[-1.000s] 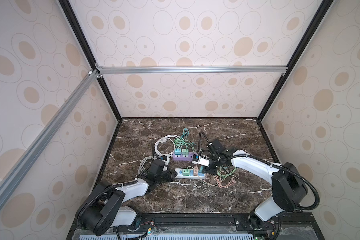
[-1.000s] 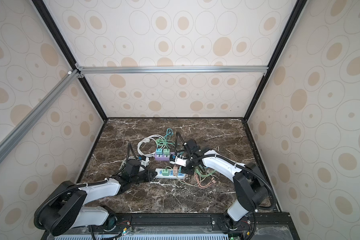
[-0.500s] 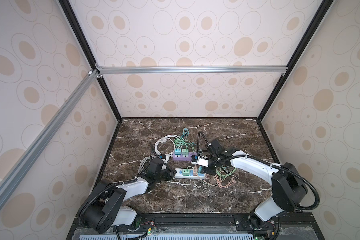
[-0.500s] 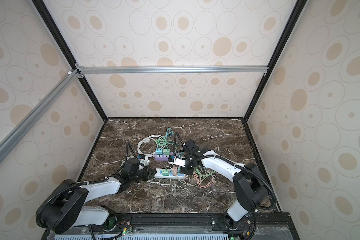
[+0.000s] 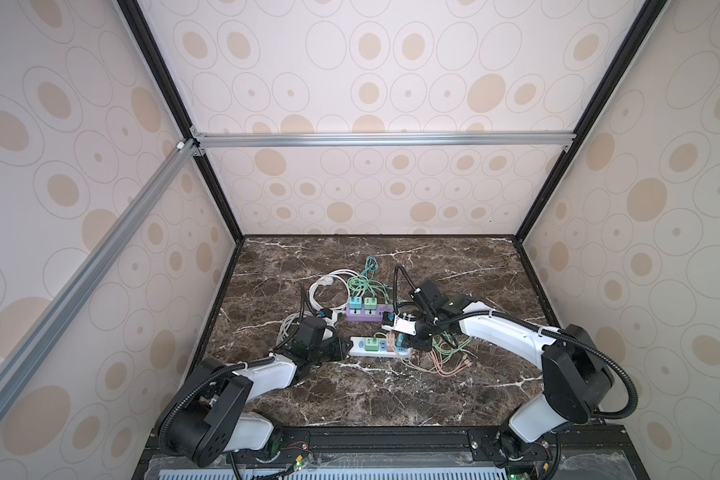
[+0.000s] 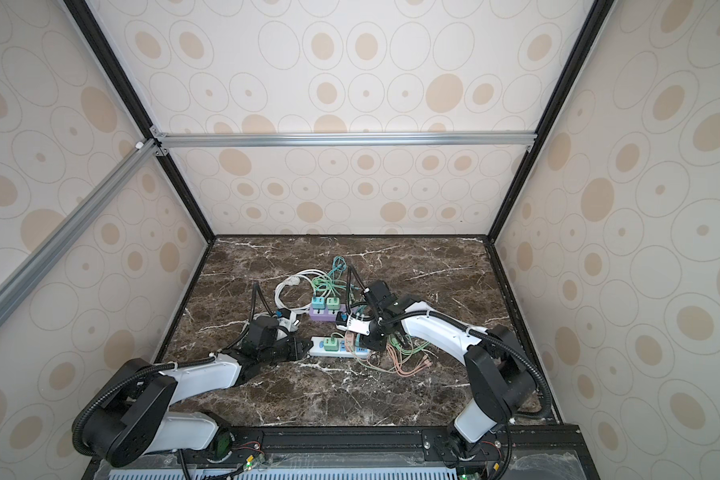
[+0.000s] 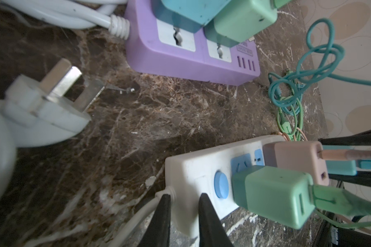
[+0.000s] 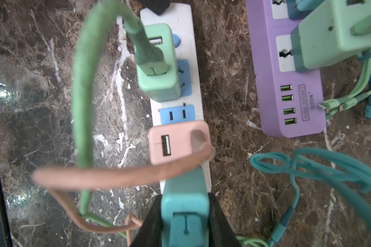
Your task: Insert the plug
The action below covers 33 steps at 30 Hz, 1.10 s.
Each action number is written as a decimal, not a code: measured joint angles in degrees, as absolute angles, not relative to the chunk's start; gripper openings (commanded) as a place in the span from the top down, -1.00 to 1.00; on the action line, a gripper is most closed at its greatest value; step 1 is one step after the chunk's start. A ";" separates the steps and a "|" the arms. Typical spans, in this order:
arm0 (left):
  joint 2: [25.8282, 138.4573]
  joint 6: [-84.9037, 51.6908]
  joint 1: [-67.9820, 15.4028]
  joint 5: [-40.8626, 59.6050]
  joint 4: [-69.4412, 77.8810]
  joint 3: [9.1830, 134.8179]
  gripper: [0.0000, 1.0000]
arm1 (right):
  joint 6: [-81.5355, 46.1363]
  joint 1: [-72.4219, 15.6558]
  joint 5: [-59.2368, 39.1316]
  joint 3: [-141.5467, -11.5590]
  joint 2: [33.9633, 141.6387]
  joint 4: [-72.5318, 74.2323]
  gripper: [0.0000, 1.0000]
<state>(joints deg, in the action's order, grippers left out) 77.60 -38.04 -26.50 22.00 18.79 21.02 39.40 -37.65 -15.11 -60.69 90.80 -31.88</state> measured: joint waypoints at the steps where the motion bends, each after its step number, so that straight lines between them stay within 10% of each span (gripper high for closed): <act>1: 77.69 -38.00 -26.46 22.04 18.81 21.02 0.53 | 39.40 -37.65 -15.14 -60.60 90.80 -31.66 0.68; 33: 81.12 -36.12 -25.96 24.58 19.25 23.53 0.55 | 39.92 -38.68 -14.44 -57.89 87.94 -31.86 0.69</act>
<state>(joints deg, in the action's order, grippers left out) 81.12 -36.12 -25.96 24.58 19.25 23.53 39.92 -38.68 -14.44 -57.89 87.94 -31.86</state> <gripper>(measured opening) 0.228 0.285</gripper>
